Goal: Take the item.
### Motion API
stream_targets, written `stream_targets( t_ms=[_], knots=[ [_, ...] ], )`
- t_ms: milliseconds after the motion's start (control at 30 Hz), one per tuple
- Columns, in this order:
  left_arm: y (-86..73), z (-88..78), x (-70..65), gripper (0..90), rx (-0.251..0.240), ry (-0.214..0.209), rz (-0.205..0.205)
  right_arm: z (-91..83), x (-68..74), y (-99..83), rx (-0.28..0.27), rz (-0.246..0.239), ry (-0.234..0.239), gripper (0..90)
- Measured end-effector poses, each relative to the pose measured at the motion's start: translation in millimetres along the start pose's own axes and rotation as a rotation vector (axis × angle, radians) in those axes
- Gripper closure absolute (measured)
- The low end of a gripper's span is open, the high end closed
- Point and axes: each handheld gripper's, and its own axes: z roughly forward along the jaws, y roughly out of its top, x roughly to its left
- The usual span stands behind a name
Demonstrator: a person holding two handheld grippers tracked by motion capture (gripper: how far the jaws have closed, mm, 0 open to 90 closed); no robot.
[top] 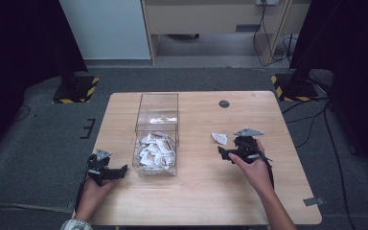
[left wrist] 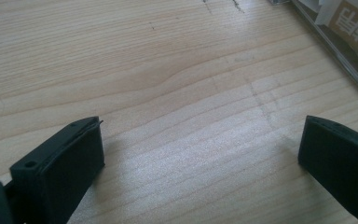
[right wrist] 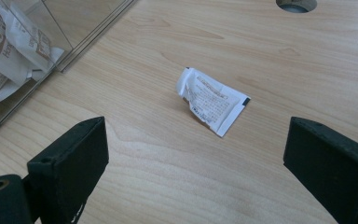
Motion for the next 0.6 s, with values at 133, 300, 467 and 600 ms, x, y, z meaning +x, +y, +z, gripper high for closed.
stream_targets(
  t_ms=[133, 300, 467, 600],
  knots=[
    [0.1, 0.0, 0.0, 0.0, 0.000, -0.001, 0.001, -1.7, 2.1, -8.3, 0.009, -0.002, 0.003, 6.8],
    [0.0, 0.0, -0.1, 0.0, 0.000, 0.000, 0.001, -4.0, 5.0, -21.6, 0.011, -0.003, 0.009, 6.8],
    [0.0, 0.0, -0.1, 0.0, 0.000, -0.001, 0.002, -6.5, 8.1, -35.4, 0.026, -0.005, 0.017, 6.8],
    [-0.1, -0.1, -0.2, 0.0, 0.001, -0.002, 0.003, -11.1, 11.0, -46.0, 0.045, -0.012, 0.021, 6.2]
  ],
)
